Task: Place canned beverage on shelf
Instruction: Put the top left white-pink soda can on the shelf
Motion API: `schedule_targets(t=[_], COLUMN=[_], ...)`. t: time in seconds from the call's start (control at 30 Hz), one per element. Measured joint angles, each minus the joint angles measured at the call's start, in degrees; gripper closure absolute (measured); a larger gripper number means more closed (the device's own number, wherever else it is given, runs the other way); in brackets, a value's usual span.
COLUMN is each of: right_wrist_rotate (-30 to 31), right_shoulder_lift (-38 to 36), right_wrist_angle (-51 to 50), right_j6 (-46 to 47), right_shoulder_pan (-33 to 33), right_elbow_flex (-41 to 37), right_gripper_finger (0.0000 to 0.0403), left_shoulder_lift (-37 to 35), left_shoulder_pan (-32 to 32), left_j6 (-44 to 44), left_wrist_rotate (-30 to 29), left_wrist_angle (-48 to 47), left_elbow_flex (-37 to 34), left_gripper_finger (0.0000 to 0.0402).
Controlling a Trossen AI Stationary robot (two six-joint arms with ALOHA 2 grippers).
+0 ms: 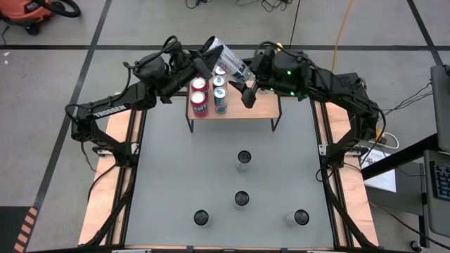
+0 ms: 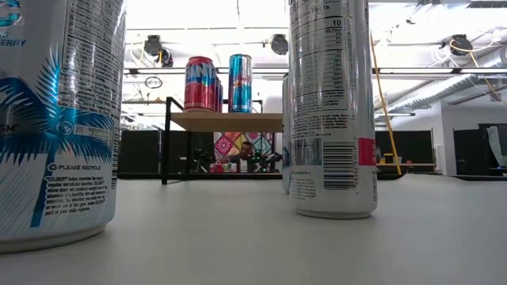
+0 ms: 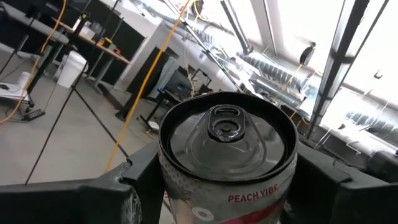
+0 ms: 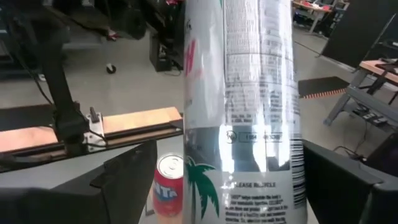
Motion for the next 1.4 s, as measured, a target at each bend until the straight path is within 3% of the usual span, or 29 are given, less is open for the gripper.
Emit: schedule_targets(t=[0.17, 0.5, 0.7, 1.0, 1.2, 1.4], right_wrist_rotate=[0.2, 0.5, 0.0, -3.9, -3.7, -15.1], right_shoulder_lift=[1.1, 1.6, 1.3, -1.2, -3.2, -4.2], right_wrist_angle=[-0.5, -1.0, -0.8, 0.2, 1.6, 12.3], right_j6=[-0.2, -0.4, 0.5, 5.1, 7.7, 10.5], right_shoulder_pan=[0.0, -0.1, -0.1, -1.4, -2.6, -4.1], right_elbow_flex=[0.0, 0.0, 0.0, -0.2, -0.2, -0.1], right_gripper_finger=[0.0082, 0.0206, 0.0189, 0.0197, 0.0197, 0.0196], left_shoulder_lift=[0.0, -0.1, -0.1, -0.9, -2.7, -3.3], left_shoulder_pan=[0.0, 0.0, 0.0, 0.0, 0.1, -0.2], left_j6=[0.0, -0.1, -0.2, 0.3, 2.4, 8.4], left_wrist_rotate=[0.0, -0.6, 0.0, 3.2, 5.8, 16.5], left_wrist_angle=[-0.9, -2.2, -2.5, -2.0, -2.0, 5.7], left_elbow_flex=[0.0, 0.0, 0.1, 0.1, 0.1, 0.1], left_gripper_finger=[0.0151, 0.0151, 0.0129, 0.004, 0.0025, 0.0024])
